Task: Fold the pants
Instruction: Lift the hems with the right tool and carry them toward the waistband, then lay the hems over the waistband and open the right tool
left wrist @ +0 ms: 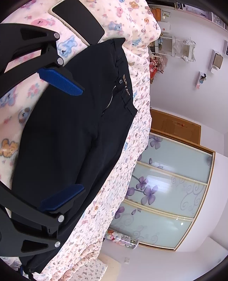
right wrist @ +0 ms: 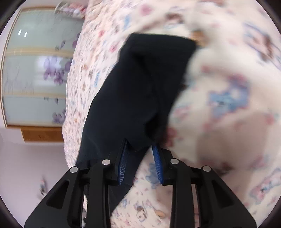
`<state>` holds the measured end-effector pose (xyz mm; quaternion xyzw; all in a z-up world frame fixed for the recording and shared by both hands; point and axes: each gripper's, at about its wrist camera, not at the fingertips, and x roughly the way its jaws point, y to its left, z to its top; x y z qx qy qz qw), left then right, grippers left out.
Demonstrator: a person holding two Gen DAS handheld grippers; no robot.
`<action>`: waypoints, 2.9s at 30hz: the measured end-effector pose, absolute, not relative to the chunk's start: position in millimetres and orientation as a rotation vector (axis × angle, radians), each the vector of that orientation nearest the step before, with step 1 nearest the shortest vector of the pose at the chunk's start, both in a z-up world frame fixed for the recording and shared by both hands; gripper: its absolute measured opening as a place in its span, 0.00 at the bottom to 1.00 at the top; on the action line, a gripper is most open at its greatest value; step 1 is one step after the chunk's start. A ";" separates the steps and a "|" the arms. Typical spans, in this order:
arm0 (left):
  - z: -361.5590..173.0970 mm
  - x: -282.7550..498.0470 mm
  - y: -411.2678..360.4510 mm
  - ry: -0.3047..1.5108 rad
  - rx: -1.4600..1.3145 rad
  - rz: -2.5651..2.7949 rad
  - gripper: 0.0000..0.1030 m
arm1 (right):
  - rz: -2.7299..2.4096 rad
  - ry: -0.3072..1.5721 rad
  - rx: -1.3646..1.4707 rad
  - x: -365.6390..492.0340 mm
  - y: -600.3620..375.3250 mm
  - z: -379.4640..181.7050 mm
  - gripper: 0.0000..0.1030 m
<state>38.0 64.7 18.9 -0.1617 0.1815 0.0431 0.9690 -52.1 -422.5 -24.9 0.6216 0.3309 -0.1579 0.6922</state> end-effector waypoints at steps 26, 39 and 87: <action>14.6 39.9 84.0 0.387 -0.393 0.101 0.98 | -0.523 0.678 0.936 -66.3 -429.9 -21.3 0.20; 42.5 30.3 107.6 0.251 -0.401 0.153 0.98 | 0.158 0.636 1.230 43.4 -310.0 1.5 0.48; 2.3 410.9 121.4 0.977 -0.434 0.204 0.15 | 0.239 0.593 1.043 66.5 -237.1 -74.3 0.04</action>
